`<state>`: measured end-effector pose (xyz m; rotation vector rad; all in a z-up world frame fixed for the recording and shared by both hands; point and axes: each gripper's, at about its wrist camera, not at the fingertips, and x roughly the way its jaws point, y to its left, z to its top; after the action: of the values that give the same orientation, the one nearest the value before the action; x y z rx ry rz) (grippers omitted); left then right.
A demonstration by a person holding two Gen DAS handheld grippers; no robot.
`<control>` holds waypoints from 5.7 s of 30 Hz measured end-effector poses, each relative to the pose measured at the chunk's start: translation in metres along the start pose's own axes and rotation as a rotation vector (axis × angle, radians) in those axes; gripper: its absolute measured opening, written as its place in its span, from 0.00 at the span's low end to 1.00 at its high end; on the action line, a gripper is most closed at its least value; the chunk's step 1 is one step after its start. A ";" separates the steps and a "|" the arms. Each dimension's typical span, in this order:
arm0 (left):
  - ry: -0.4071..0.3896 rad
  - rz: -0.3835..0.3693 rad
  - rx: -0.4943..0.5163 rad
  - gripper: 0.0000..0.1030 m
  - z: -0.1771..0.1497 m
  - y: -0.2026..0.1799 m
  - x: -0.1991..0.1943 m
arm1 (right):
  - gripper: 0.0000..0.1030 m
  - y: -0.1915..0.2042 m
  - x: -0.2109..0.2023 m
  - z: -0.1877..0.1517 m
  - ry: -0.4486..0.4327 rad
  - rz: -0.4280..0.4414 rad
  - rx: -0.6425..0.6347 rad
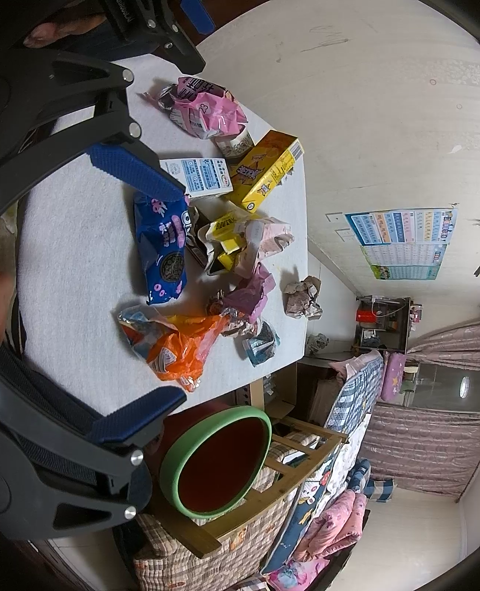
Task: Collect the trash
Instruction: 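Grasp the orange chip bag with the right tool while the left tool grasps the pink snack bag, then carry both bags over the green-rimmed bin and open both tools to drop them, then move both tools back over the table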
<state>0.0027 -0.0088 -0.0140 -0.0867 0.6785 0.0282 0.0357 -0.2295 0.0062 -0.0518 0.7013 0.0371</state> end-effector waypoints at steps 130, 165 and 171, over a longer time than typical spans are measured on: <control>0.387 -0.559 0.363 0.29 0.135 -0.355 0.118 | 0.46 -0.328 0.099 0.068 0.299 -0.012 0.388; 0.433 -0.509 0.263 0.92 0.166 -0.370 0.195 | 0.94 -0.327 0.138 0.051 0.399 0.008 0.299; 0.392 -0.437 0.239 0.92 0.173 -0.306 0.167 | 0.95 -0.293 0.106 0.064 0.344 0.028 0.275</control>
<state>0.2574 -0.2981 0.0371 -0.0082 1.0365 -0.5004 0.1728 -0.5162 -0.0033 0.2204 1.0447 -0.0432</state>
